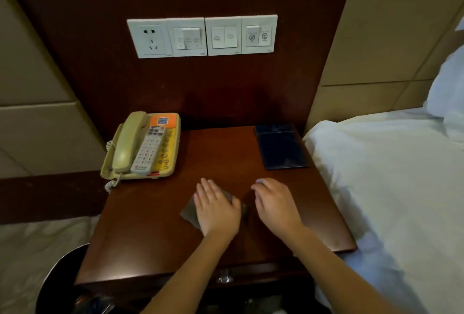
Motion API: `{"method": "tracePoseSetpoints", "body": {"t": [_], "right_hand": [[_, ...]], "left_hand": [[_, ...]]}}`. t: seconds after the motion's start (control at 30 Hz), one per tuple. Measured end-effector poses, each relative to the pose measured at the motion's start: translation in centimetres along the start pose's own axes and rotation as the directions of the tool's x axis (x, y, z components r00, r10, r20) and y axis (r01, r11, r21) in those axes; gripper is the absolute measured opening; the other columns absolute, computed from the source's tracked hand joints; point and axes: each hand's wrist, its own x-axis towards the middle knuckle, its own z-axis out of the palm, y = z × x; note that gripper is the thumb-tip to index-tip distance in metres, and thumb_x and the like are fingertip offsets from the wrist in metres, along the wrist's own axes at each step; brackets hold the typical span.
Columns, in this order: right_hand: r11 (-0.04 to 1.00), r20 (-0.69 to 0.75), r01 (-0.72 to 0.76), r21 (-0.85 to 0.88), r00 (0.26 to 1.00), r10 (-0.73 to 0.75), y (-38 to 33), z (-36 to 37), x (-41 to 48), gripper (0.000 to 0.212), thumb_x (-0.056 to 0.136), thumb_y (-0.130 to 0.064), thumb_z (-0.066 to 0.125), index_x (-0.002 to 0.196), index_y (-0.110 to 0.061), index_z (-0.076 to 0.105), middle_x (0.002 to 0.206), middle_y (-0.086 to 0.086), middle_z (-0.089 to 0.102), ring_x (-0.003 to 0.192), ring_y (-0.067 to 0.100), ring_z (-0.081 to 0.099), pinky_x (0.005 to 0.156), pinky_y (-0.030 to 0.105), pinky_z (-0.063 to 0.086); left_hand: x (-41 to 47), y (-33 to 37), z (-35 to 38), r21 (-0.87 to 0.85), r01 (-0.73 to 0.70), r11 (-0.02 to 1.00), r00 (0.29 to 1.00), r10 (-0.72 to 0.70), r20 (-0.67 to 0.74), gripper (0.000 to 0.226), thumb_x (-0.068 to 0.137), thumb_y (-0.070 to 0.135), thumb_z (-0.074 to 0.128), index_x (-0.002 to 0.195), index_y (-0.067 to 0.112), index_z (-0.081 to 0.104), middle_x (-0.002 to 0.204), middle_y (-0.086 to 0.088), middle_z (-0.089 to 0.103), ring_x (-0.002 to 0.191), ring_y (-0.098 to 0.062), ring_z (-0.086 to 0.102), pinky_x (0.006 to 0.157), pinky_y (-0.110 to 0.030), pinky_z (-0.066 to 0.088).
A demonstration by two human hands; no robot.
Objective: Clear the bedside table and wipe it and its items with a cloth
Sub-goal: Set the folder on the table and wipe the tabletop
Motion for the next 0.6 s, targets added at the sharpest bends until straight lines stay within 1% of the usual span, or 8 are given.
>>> {"method": "tracePoseSetpoints", "body": {"t": [0.1, 0.2, 0.23, 0.33, 0.4, 0.5, 0.53, 0.6], "right_hand": [[0.999, -0.054, -0.026, -0.03, 0.998, 0.024, 1.4, 0.9, 3.1, 0.026, 0.085, -0.01, 0.054, 0.105, -0.012, 0.07, 0.112, 0.004, 0.067, 0.111, 0.022, 0.061, 0.102, 0.045, 0.041], [0.999, -0.103, -0.017, -0.049, 0.995, 0.012, 2.0, 1.6, 6.1, 0.04, 0.084, -0.017, 0.036, 0.104, -0.012, 0.07, 0.111, 0.004, 0.068, 0.111, 0.022, 0.061, 0.104, 0.05, 0.038], [0.999, -0.117, -0.015, -0.052, 0.993, 0.009, 2.6, 2.0, 7.3, 0.04, 0.084, -0.016, 0.036, 0.106, -0.011, 0.07, 0.111, 0.005, 0.068, 0.112, 0.022, 0.061, 0.104, 0.051, 0.037], [0.997, -0.154, -0.019, -0.076, 0.988, 0.007, 4.9, 2.5, 9.7, 0.029, 0.084, -0.005, 0.055, 0.109, -0.009, 0.068, 0.114, 0.008, 0.066, 0.116, 0.024, 0.059, 0.107, 0.05, 0.032], [0.989, -0.143, -0.041, -0.145, 0.99, 0.02, 6.8, 2.6, 9.7, 0.029, 0.082, -0.006, 0.063, 0.111, -0.01, 0.068, 0.116, 0.008, 0.066, 0.117, 0.026, 0.058, 0.106, 0.052, 0.031], [0.943, -0.046, -0.14, -0.301, 0.99, 0.132, 8.9, 2.2, 9.0, 0.04, 0.088, -0.031, 0.053, 0.125, -0.017, 0.06, 0.131, 0.012, 0.057, 0.127, 0.032, 0.049, 0.103, 0.06, 0.032], [0.924, 0.015, -0.202, -0.326, 0.976, 0.219, 9.2, 2.0, 8.9, 0.049, 0.091, -0.042, 0.043, 0.134, -0.021, 0.051, 0.141, 0.013, 0.047, 0.134, 0.034, 0.039, 0.105, 0.061, 0.028], [0.883, 0.17, -0.347, -0.316, 0.895, 0.413, 9.7, 1.6, 8.8, 0.065, 0.093, -0.061, 0.027, 0.148, -0.027, 0.024, 0.156, 0.013, 0.02, 0.145, 0.033, 0.014, 0.112, 0.058, 0.013]], "left_hand": [[3.6, 2.9, 0.7, 0.031, -0.182, 0.983, 0.983, 0.182, 0.015, 0.07, 0.1, 0.044, 0.019, 0.15, 0.003, -0.006, 0.158, -0.015, -0.01, 0.146, -0.026, -0.008, 0.118, -0.036, -0.003], [8.1, 3.7, 0.6, 0.074, -0.342, 0.937, 0.94, 0.34, 0.035, 0.066, 0.101, 0.044, 0.017, 0.151, 0.006, -0.004, 0.159, -0.011, -0.009, 0.147, -0.022, -0.008, 0.119, -0.034, -0.002], [10.5, 3.9, 0.6, 0.081, -0.369, 0.926, 0.929, 0.367, 0.045, 0.066, 0.101, 0.044, 0.017, 0.151, 0.007, -0.004, 0.159, -0.01, -0.009, 0.147, -0.022, -0.008, 0.119, -0.034, -0.002], [16.6, 4.8, -0.1, 0.092, -0.39, 0.916, 0.92, 0.384, 0.073, 0.065, 0.101, 0.043, 0.018, 0.151, 0.006, 0.001, 0.159, -0.01, -0.006, 0.147, -0.022, -0.004, 0.119, -0.034, 0.0], [19.7, 5.7, -0.1, 0.096, -0.376, 0.922, 0.926, 0.371, 0.063, 0.064, 0.101, 0.042, 0.017, 0.151, 0.006, 0.003, 0.159, -0.011, -0.003, 0.147, -0.023, -0.001, 0.12, -0.034, 0.002], [22.2, 6.6, 0.3, 0.107, -0.35, 0.93, 0.936, 0.352, 0.007, 0.064, 0.101, 0.041, 0.018, 0.15, 0.002, 0.005, 0.158, -0.015, 0.002, 0.146, -0.026, 0.003, 0.12, -0.037, 0.005], [22.3, 7.0, 0.4, 0.11, -0.338, 0.935, 0.94, 0.342, -0.019, 0.064, 0.101, 0.041, 0.018, 0.15, 0.001, 0.006, 0.158, -0.016, 0.006, 0.146, -0.027, 0.006, 0.119, -0.037, 0.006], [21.9, 7.6, 0.6, 0.124, -0.285, 0.95, 0.954, 0.294, -0.062, 0.065, 0.101, 0.042, 0.019, 0.149, -0.001, 0.006, 0.156, -0.017, 0.01, 0.144, -0.029, 0.011, 0.119, -0.038, 0.009]]}}
